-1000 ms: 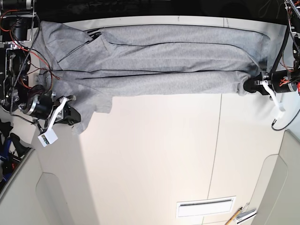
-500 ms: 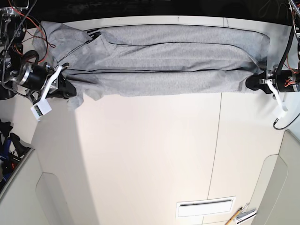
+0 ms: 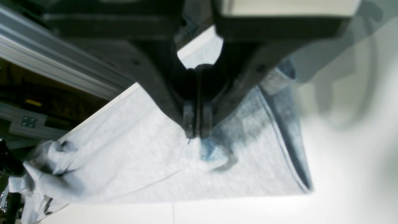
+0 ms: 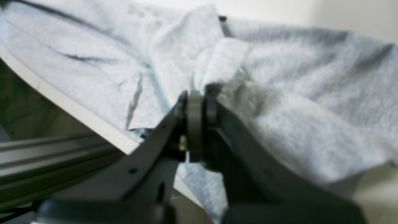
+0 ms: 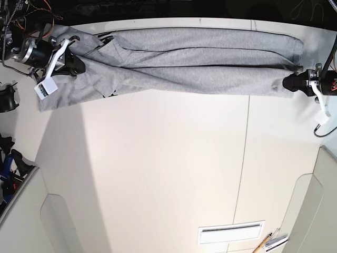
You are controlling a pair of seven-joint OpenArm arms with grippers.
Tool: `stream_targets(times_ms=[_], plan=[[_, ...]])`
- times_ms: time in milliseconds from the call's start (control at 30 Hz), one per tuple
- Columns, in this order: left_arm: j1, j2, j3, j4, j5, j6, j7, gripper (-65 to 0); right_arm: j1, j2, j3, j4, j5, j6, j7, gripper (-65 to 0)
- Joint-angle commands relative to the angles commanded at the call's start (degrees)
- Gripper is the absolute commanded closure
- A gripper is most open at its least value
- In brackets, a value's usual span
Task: Fold the T-shirt properly
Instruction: 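Regrasp the folded strip with the right gripper and drag it into line, then grasp the strip's end with the left gripper and lift it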
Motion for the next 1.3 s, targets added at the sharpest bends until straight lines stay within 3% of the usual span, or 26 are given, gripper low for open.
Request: stream_targets(times_ms=[100, 200, 233, 267, 333, 433, 533, 633, 733, 867, 1100, 1233, 1300], plan=[[0.8, 0.0, 0.0, 0.0, 0.0, 0.0, 0.0, -1.1, -1.4, 0.0, 0.0, 0.0, -0.5, -0.02, 0.0, 0.0], [1.0, 0.0, 0.0, 0.0, 0.0, 0.0, 0.0, -16.6, -2.3, -0.2, 0.0, -0.5, -1.3, -0.04, 0.0, 0.0], [1.0, 0.0, 0.0, 0.0, 0.0, 0.0, 0.0, -23.4, -2.3, -0.3, 0.0, -0.5, -1.6, -0.09, 0.0, -6.4], [1.0, 0.0, 0.0, 0.0, 0.0, 0.0, 0.0, -29.1, -2.3, -0.3, 0.0, -0.6, -2.1, -0.13, 0.0, -18.3], [1.0, 0.0, -0.2, 0.0, 0.0, 0.0, 0.0, -32.7, -2.3, -0.3, 0.0, -0.5, -2.3, -0.7, 0.1, -32.8], [1.0, -0.6, -3.3, 0.0, 0.0, 0.0, 0.0, -32.7, -2.3, -0.3, 0.0, -0.5, -1.4, -0.68, 0.2, -33.6], [1.2, -0.6, -10.7, 0.0, 0.0, 0.0, 0.0, -33.5, -2.3, -0.3, 0.0, 0.0, -1.1, -0.68, 0.2, -33.6], [4.4, -0.6, -15.2, 0.0, 0.0, 0.0, 0.0, -48.2, -2.2, -0.3, 0.0, 0.3, -0.2, -0.66, 0.2, -33.6], [9.5, -0.1, -15.5, -0.1, 0.9, 0.0, 0.0, -48.1, -1.7, -0.3, 0.0, 0.4, 0.1, -0.63, 0.4, -33.6], [12.6, 1.6, -15.5, -0.1, 10.4, 0.0, -6.3, -48.1, -0.7, -0.3, 0.0, 0.4, 0.4, -0.63, 0.4, -33.6], [12.6, 5.9, -15.5, -0.2, 11.7, 0.0, -8.3, -48.1, -0.5, -0.3, 0.0, 0.4, 0.7, -0.63, 0.3, -33.6], [12.6, 6.4, -15.4, -0.2, 18.8, 0.0, -14.3, -48.1, -0.5, -0.3, 0.0, 0.4, 1.1, -0.63, 0.2, -33.6], [12.6, 6.6, -15.4, -0.2, 19.7, 0.0, -14.2, -48.1, -0.5, -0.3, 0.0, 0.4, 1.4, -0.63, 0.2, -33.6]])
